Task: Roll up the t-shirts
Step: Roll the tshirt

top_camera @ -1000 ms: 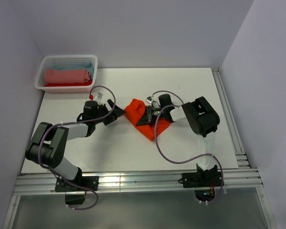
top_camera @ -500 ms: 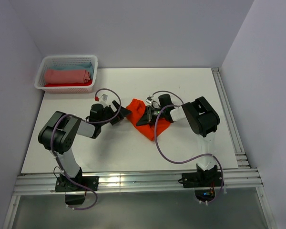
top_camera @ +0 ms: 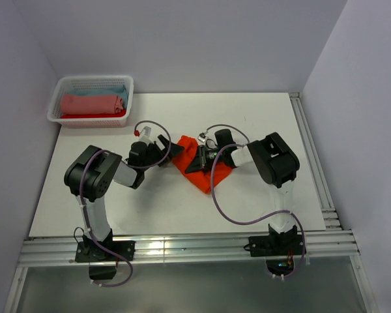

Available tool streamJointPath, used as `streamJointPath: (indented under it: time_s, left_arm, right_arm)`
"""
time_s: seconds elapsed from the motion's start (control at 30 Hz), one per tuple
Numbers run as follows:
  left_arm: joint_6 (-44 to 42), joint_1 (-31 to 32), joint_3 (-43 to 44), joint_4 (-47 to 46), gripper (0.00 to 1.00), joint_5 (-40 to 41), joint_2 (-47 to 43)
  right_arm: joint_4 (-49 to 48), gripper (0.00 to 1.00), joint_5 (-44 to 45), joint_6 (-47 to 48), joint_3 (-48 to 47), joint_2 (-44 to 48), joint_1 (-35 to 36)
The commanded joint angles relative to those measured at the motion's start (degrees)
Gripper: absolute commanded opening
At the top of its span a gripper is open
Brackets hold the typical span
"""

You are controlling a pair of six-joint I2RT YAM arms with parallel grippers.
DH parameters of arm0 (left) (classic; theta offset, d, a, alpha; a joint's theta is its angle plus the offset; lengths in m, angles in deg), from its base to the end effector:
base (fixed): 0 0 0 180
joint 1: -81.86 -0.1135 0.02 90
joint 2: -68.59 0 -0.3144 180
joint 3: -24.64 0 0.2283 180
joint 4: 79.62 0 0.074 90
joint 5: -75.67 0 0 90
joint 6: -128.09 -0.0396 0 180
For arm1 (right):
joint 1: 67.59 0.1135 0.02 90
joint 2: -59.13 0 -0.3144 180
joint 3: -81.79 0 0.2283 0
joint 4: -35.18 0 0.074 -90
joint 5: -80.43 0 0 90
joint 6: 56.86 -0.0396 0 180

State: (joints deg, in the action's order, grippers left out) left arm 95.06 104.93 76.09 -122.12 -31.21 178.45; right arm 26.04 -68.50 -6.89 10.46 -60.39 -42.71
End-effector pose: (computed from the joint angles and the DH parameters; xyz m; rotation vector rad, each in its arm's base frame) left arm 0.3212 -0.1493 0.1841 -0.3716 1.9934 -1.2070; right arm 0.3490 0.1992 0.1574 -0.3178 2.4172 1.7242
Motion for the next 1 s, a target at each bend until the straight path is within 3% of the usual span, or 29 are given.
streamJointPath:
  time_s: [0.0, 0.13, 0.2, 0.43, 0.47, 0.5, 0.6, 0.8, 0.97]
  left_arm:
    - [0.07, 0.48, 0.18, -1.15, 0.99, 3.52, 1.84]
    - [-1.86, 0.48, 0.27, 0.42, 0.89, 5.02, 2.37]
    - [-2.83, 0.48, 0.18, 0.69, 0.76, 5.63, 2.37]
    - [-5.02, -0.48, 1.67, 4.02, 0.54, 4.84, 1.85]
    - [-5.90, -0.48, 2.72, 5.95, 0.51, 4.67, 1.67]
    - [-6.17, -0.40, 3.08, 6.66, 0.50, 4.49, 1.58]
    - [-7.13, -0.22, 3.87, 9.03, 0.52, 4.75, 0.44]
    - [-10.38, 0.31, 4.75, 12.99, 0.53, 5.99, -1.93]
    - [-12.14, 0.92, 6.07, 15.81, 0.55, 6.25, -2.72]
  right_arm:
    - [-0.40, 0.00, 0.05, -0.31, -0.42, -0.36, 0.60]
    - [-1.02, 0.00, 0.05, -0.75, -0.24, -0.53, 0.60]
    - [-1.19, 0.00, 0.05, -0.92, -0.07, -0.62, 0.61]
    - [-1.20, 0.00, 0.31, -0.49, 0.37, -0.10, 0.60]
    - [-0.93, 0.04, 0.58, -0.31, 0.46, 0.17, 0.60]
    - [-0.24, 0.17, 1.36, 0.73, 0.46, 0.52, 0.60]
    - [1.79, 0.34, 2.16, 2.41, 0.55, 2.36, 0.69]
    - [7.23, 0.51, 5.58, 5.83, 2.48, 9.21, 0.61]
    - [14.88, 0.58, 13.21, 10.14, 5.20, 16.33, 1.13]
